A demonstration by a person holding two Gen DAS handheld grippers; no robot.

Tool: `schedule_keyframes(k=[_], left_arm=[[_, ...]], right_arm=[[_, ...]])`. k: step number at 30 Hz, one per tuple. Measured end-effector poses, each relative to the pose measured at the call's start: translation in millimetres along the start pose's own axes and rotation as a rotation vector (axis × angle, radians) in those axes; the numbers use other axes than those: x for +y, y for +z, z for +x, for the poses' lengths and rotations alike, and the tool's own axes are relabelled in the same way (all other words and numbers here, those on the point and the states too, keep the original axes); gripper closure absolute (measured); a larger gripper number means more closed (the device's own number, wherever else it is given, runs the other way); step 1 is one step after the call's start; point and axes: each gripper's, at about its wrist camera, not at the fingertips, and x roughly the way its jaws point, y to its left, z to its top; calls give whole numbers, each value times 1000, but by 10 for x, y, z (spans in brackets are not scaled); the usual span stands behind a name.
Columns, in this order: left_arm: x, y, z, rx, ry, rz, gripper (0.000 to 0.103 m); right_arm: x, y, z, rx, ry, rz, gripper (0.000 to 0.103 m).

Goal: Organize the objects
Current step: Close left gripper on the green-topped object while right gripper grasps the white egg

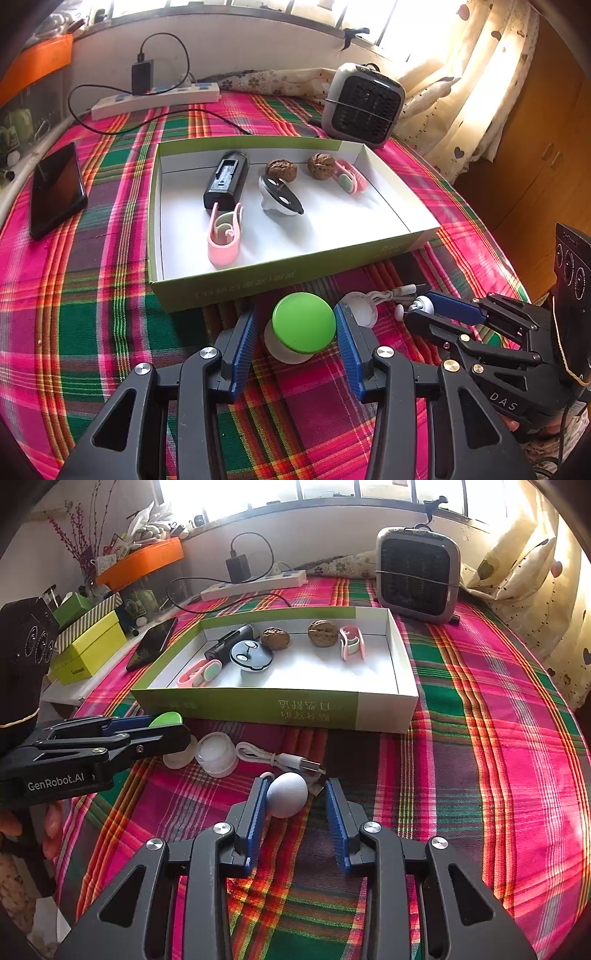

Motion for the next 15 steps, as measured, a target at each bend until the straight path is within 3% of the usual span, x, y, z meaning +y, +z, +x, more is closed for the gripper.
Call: schedule_keyframes(k=[3, 9, 15], left_arm=[[5, 3, 4, 2, 1, -2, 62], [0, 1, 6, -2, 4, -1, 63], [-45, 3, 1, -9, 2, 18, 72]], right_arm=[[15, -6, -4, -1, -1, -9, 80], [-16, -22, -24, -7, -5, 0, 80], [-50, -27, -32, -6, -7, 12, 80]])
